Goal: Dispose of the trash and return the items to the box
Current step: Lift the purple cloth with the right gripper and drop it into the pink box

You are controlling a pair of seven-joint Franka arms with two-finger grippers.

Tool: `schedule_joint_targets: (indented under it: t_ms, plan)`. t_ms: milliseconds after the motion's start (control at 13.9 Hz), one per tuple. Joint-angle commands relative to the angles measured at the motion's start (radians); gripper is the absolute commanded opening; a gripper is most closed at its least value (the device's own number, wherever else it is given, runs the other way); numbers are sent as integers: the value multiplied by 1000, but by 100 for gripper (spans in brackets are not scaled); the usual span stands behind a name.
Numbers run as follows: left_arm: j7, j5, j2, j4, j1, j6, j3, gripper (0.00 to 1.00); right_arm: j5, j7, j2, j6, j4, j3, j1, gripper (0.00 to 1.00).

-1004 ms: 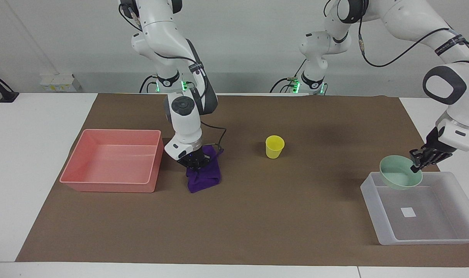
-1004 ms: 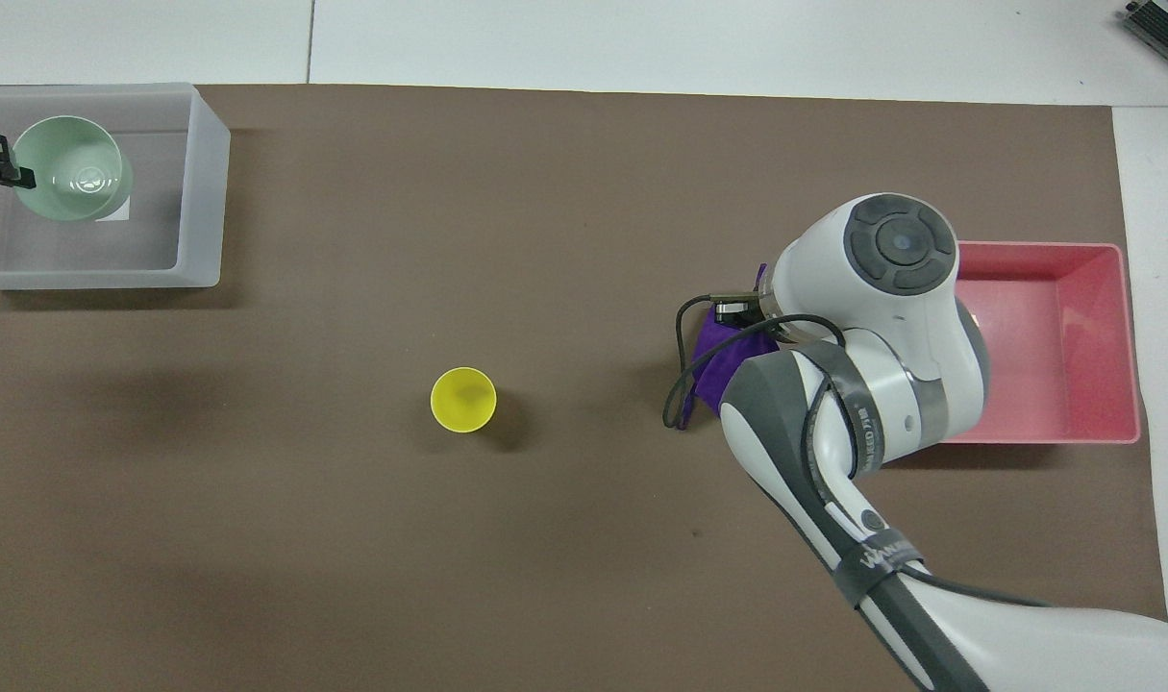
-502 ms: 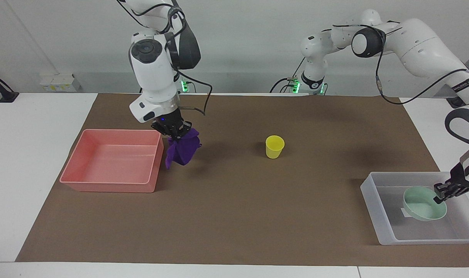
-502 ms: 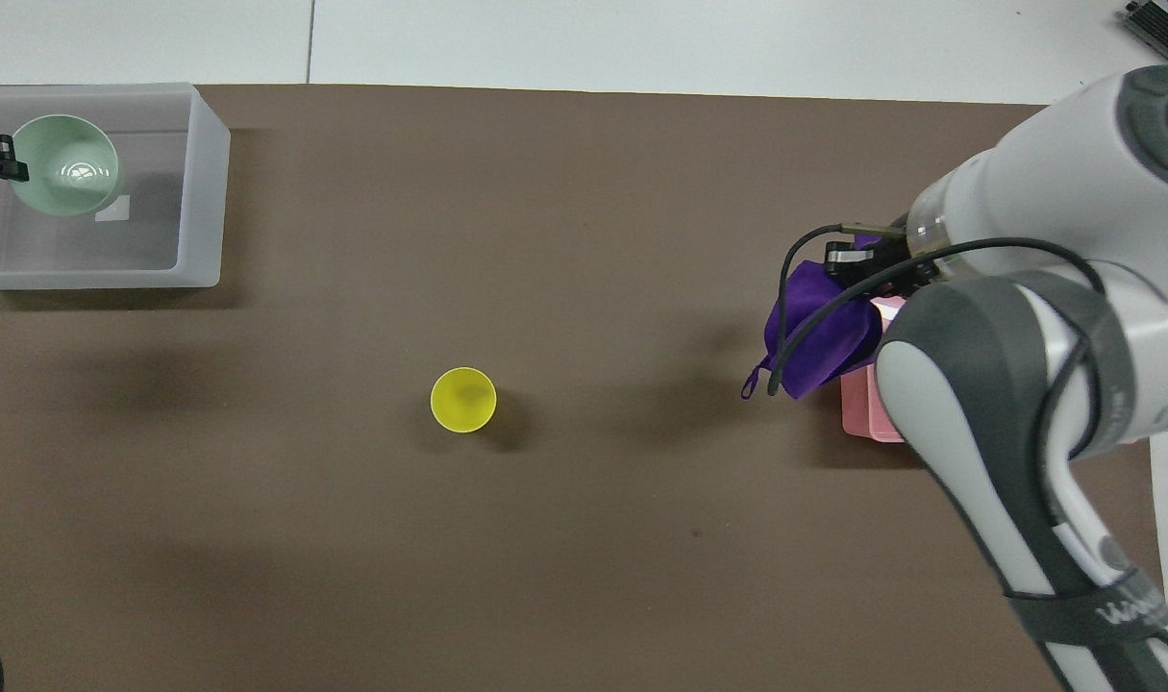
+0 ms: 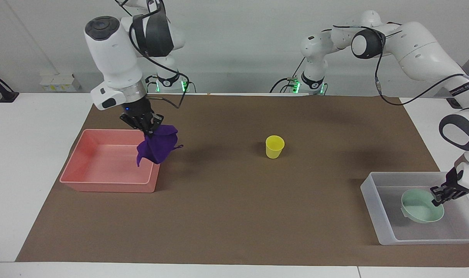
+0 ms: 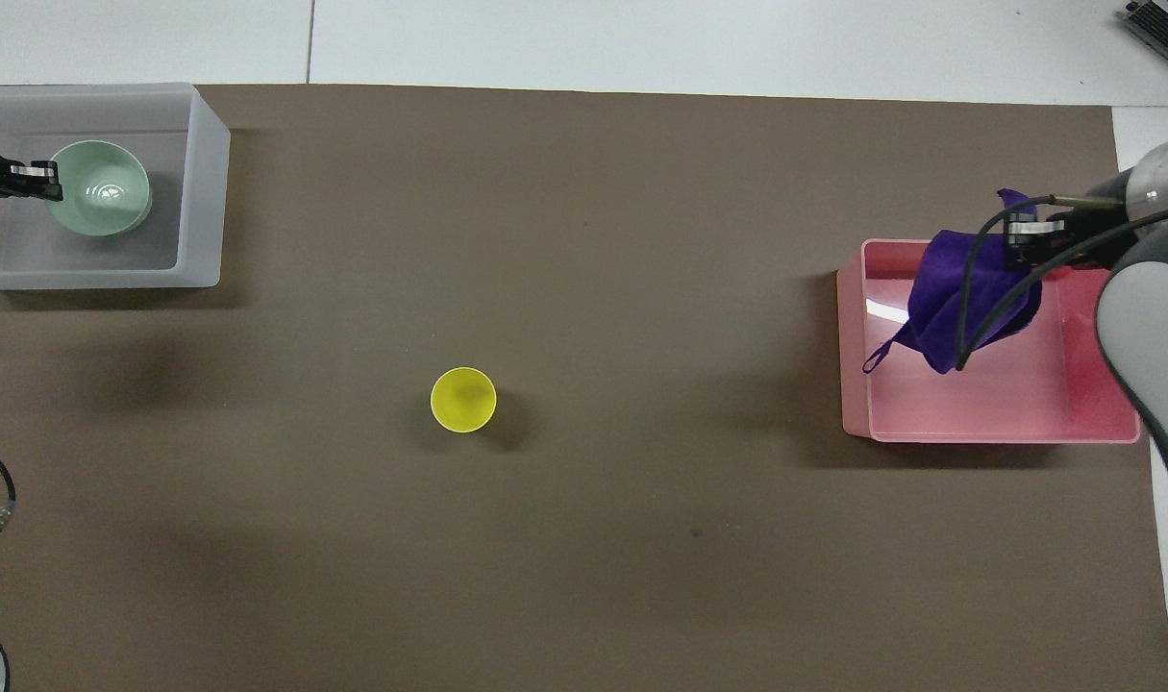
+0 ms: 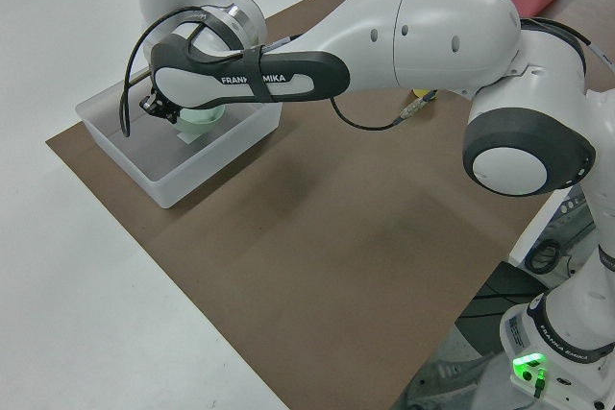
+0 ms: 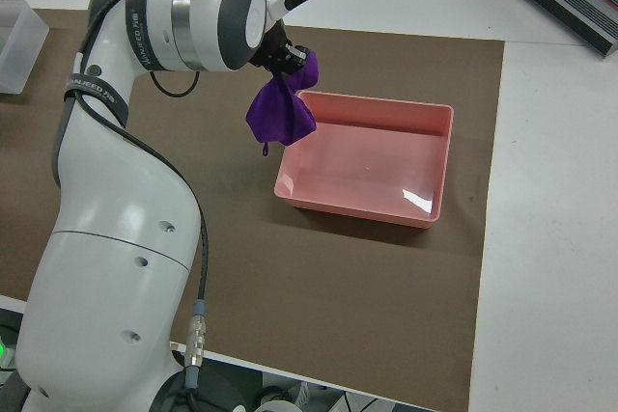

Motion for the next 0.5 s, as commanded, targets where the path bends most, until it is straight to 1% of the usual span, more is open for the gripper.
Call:
schedule_joint_targets:
  t_ms: [0, 72, 287, 430]
  plan:
    - [10, 23, -33, -53, 5, 17, -3, 0, -1, -89, -85, 151, -212, 10, -64, 0]
    - [11, 23, -38, -61, 5, 17, -3, 0, -1, -89, -93, 205, -264, 10, -70, 0]
    - [14, 19, -47, -82, 6, 20, -3, 0, 0, -86, -73, 312, -346, 12, -92, 0]
    - [16, 19, -58, -99, 8, 17, -3, 0, 0, -84, -70, 429, -447, 12, -104, 0]
